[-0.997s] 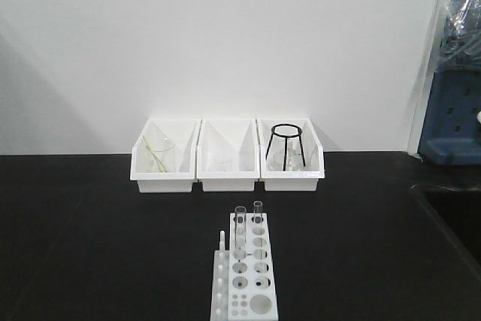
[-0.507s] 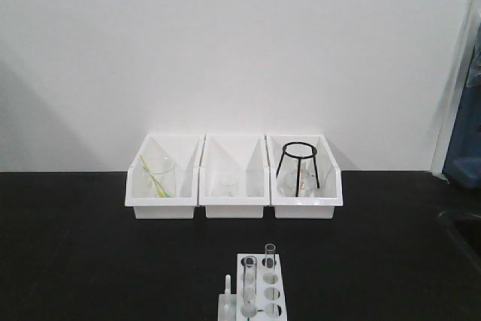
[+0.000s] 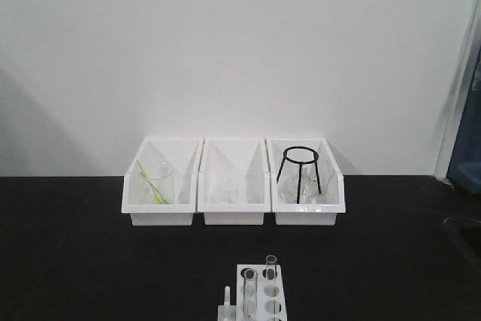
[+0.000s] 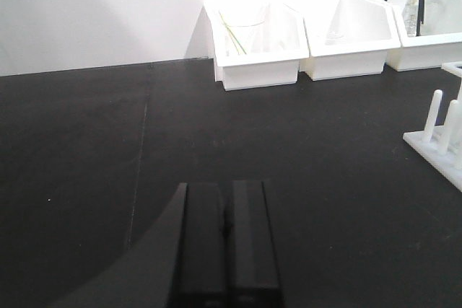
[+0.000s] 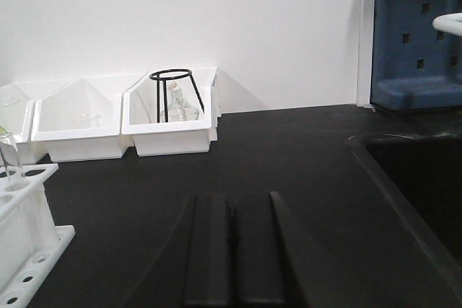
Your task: Flip and reinsert test tube from rack
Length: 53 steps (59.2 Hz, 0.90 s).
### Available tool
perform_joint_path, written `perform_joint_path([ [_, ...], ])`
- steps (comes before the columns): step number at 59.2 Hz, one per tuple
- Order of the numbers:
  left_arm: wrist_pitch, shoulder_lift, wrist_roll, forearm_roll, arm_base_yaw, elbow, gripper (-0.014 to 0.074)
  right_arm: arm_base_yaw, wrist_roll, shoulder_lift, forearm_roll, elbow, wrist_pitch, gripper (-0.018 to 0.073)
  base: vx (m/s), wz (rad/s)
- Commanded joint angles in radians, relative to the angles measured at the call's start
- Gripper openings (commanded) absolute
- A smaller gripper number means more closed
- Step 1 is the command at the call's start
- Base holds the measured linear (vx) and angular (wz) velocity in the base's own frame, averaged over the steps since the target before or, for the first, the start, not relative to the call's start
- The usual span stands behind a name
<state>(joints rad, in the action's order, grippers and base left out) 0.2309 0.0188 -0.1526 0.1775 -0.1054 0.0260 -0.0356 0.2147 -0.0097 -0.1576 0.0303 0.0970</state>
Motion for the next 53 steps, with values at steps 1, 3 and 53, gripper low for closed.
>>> perform_joint_path([
  [1, -0.08, 0.008, -0.009, -0.005, 0.0, -0.004, -0.0006, 0.006, -0.013, -0.014, -0.004, 0.0, -0.111, -0.0011, 0.0, 0.0],
  [3, -0.08, 0.008, -0.009, -0.005, 0.0, -0.004, -0.0006, 0.006, -0.013, -0.014, -0.007, -0.001, -0.146, -0.0011, 0.0, 0.0],
  [53, -0.08, 0.008, -0.009, -0.005, 0.0, -0.004, -0.0006, 0.006, -0.016, 0.861, -0.029, -0.745, -0.311, 0.0008, 0.0, 0.0],
])
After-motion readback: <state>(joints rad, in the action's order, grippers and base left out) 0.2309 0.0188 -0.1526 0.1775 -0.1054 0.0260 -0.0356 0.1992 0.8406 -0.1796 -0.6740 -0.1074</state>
